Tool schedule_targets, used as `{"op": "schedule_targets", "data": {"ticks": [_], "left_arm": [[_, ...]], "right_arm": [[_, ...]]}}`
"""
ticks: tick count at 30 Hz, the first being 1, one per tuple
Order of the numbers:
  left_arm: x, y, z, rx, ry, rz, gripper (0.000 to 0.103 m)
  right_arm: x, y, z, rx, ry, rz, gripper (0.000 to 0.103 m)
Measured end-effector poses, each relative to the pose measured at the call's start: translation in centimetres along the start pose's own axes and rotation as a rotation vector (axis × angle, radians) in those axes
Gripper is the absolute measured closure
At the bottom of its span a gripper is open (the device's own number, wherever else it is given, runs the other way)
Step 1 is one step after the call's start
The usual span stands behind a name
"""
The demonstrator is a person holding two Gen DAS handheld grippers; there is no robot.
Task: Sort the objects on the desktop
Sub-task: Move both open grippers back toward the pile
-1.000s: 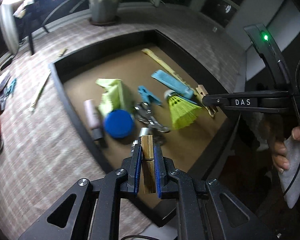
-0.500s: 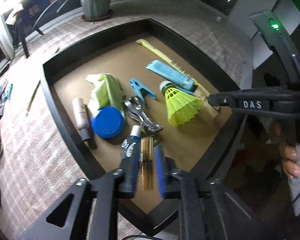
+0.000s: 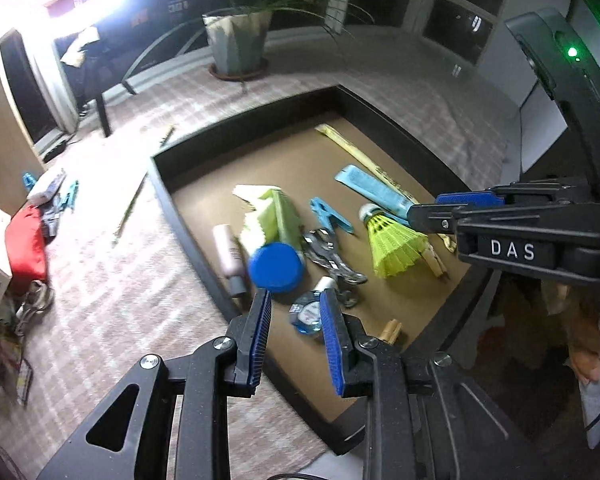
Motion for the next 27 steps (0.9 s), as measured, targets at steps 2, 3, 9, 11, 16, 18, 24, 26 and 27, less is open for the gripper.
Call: {"op": "schedule_targets", "data": {"ticks": [2,3,9,11,16,18,24,26,27], "left_arm": [[-0.3,-0.3,1.2,-0.024,-0.009,-0.007,0.079],[-0.5,-0.4,1.8,-0.035,-0.016,-0.011,0.079],[-1.3,-1.4,8.1,-0.160,-0.076,-0.031,0.079],[-1.8,-1.8,10.8,-0.218,-0.103,-0.041,0.079],[-3.2,-2.5,18.5,-0.368,-0.170,-0.074,0.078],[-4.0,-2.6,21.7,-0.433,-0.195,-0.088,0.076],[-6.3,-2.5,30.5,-0.615,-0.255,-0.131,0.067],[-6.9,-2.3,32.9,-0.665,-0.267,-0.143,0.065],[-7.1,-2.3,33.9,-0.688,-0.274,-0.148,0.064]], "right_arm": [[0.1,-1.0,1.2,-0.026,-0.010,-0.005,0.073],[0.2,-1.5,1.8,-0.041,-0.015,-0.007,0.073],[1.3,-4.9,5.9,-0.120,-0.058,-0.011,0.073],[1.6,-6.4,7.6,-0.160,-0.068,-0.015,0.073],[2.6,-10.2,12.3,-0.250,-0.105,-0.021,0.070],[2.9,-11.9,14.4,-0.285,-0.130,-0.029,0.068],[3.4,-16.8,21.2,-0.389,-0.194,-0.051,0.066],[3.8,-18.5,23.5,-0.419,-0.221,-0.055,0.062],[4.1,-19.1,24.6,-0.430,-0.233,-0.054,0.062]]}}
Point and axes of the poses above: each gripper's, at about its wrist camera, not at the fingertips, and x roughly the way its jaws point, z to its left, y to its underside, the point moved 5 cm from there along x, roughly the way its jaws point, and after that the axes turned 15 degrees about -x, right-handed, at the moved point
